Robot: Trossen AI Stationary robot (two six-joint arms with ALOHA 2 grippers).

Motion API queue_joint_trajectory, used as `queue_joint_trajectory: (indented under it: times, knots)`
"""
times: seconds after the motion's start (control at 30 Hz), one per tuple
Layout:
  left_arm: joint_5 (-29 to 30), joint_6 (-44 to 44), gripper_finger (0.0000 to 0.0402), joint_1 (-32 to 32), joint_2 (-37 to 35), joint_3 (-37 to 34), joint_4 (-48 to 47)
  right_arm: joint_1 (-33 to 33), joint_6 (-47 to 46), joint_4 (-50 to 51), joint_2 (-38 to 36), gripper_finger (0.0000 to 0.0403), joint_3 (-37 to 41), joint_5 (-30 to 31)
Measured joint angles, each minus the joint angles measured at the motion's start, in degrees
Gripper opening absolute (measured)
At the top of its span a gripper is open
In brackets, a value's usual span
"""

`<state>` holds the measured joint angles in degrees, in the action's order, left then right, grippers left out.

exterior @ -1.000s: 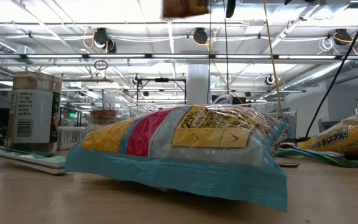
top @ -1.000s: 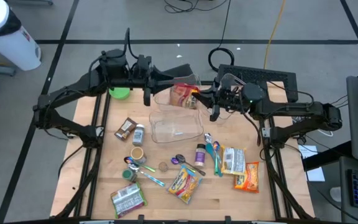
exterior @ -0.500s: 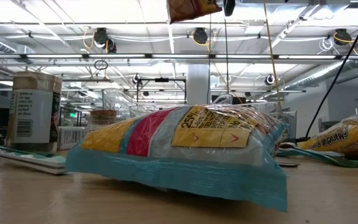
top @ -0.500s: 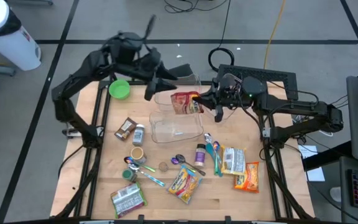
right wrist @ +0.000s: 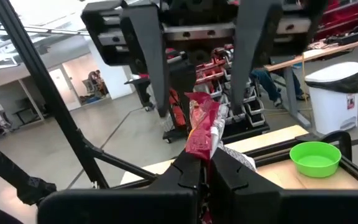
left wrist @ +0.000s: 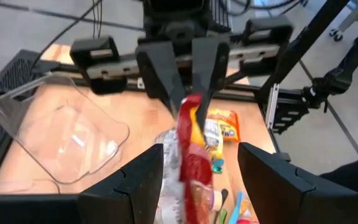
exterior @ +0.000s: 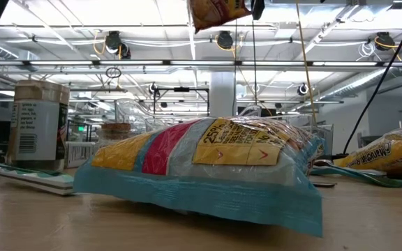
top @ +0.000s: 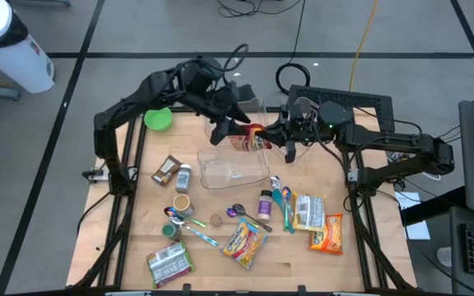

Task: Pick & Place Food Item
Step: Put the red noodle pack into the top left transparent bin

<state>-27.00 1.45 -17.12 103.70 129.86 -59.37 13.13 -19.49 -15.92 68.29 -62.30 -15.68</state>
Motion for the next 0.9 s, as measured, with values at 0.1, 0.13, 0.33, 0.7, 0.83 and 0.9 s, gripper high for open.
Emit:
queue_joint_trajectory:
  times: [0.1, 0.13, 0.33, 0.7, 0.83, 0.9]
  knots:
    - [0.7, 0.4, 0.0216, 0.0, 0.0, 0.0, -0.9, -0.1, -0.4, 0.0, 0.0, 0.0, 0.0, -1.2]
    - [1.6, 0.4, 0.0216, 0.0, 0.0, 0.0, -1.1, -0.1, -0.7, 0.0, 0.0, 0.0, 0.0, -1.3]
    - [3.1, 0.4, 0.0192, 0.0, 0.0, 0.0, -3.7, -0.1, -0.8, 0.0, 0.0, 0.0, 0.0, -1.5]
    - [2.4, 2.0, 0.0026, 0.2, 0.0, 0.0, -4.0, -0.1, -1.5, -0.1, 0.0, 0.0, 0.0, -2.6]
    - [2.5, 4.9, 0.0009, 0.8, 0.0, 0.0, -4.1, -0.1, -1.5, -0.1, 0.0, 0.0, 0.0, -2.7]
    - [2.5, 5.9, 0.0006, 1.1, 0.0, 0.0, -4.1, -0.1, -1.5, -0.1, 0.0, 0.0, 0.0, -2.7]
